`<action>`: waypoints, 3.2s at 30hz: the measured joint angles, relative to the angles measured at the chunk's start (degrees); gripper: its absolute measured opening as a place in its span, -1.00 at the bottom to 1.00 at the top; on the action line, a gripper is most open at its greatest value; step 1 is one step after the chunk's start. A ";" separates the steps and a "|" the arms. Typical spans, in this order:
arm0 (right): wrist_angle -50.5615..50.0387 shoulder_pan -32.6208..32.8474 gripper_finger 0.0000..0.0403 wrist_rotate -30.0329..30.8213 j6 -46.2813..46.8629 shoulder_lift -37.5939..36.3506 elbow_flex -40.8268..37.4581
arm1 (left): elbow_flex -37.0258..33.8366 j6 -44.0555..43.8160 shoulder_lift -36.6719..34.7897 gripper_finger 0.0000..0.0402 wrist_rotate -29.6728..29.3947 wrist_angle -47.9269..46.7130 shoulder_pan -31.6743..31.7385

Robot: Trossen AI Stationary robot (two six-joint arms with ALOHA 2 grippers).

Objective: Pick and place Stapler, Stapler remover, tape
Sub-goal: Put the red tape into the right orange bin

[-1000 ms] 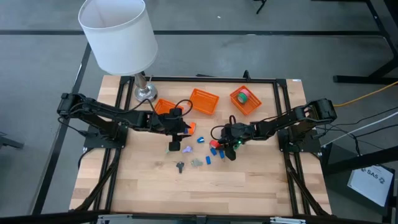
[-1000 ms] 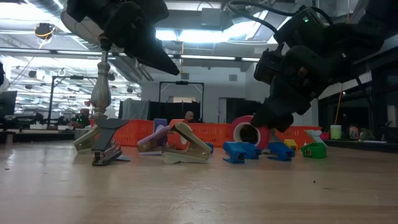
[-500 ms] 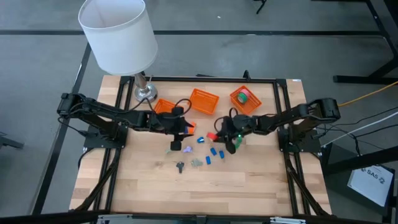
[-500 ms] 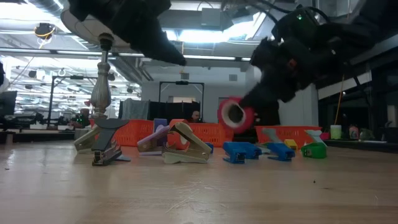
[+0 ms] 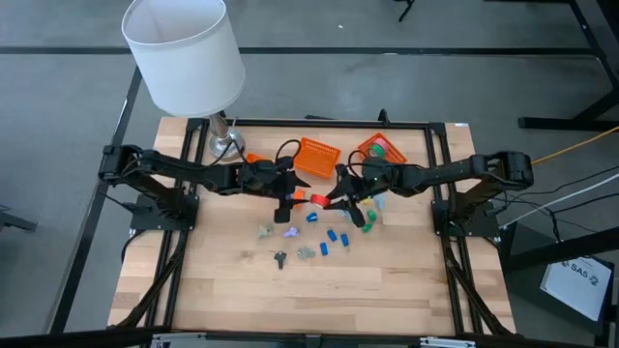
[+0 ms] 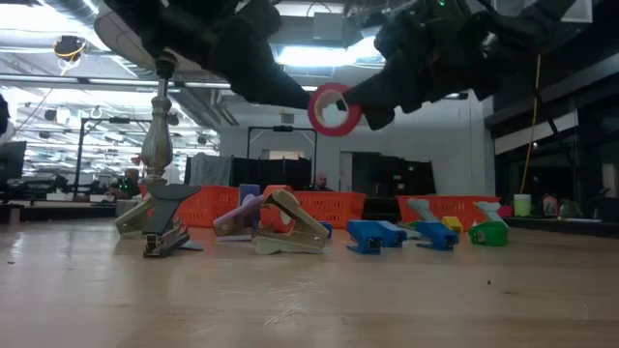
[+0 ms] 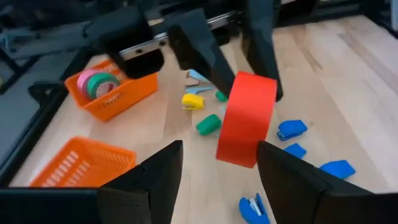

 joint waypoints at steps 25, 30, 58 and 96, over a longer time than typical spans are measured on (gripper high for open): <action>-5.04 -0.62 -0.43 0.13 -6.79 0.07 3.54 | 0.00 -0.51 5.23 -0.48 7.25 7.85 1.80; -5.48 -0.76 -0.25 4.97 -6.87 0.09 3.54 | 0.02 -3.76 4.81 -0.48 1.21 5.83 1.78; -0.41 -0.68 -0.12 16.10 -8.35 0.07 3.49 | 0.00 -6.14 1.38 -0.45 -2.27 4.03 3.11; -31.95 -13.86 -0.46 30.31 5.47 -16.05 1.11 | 0.02 -4.22 -5.32 -0.07 -7.93 -2.37 3.22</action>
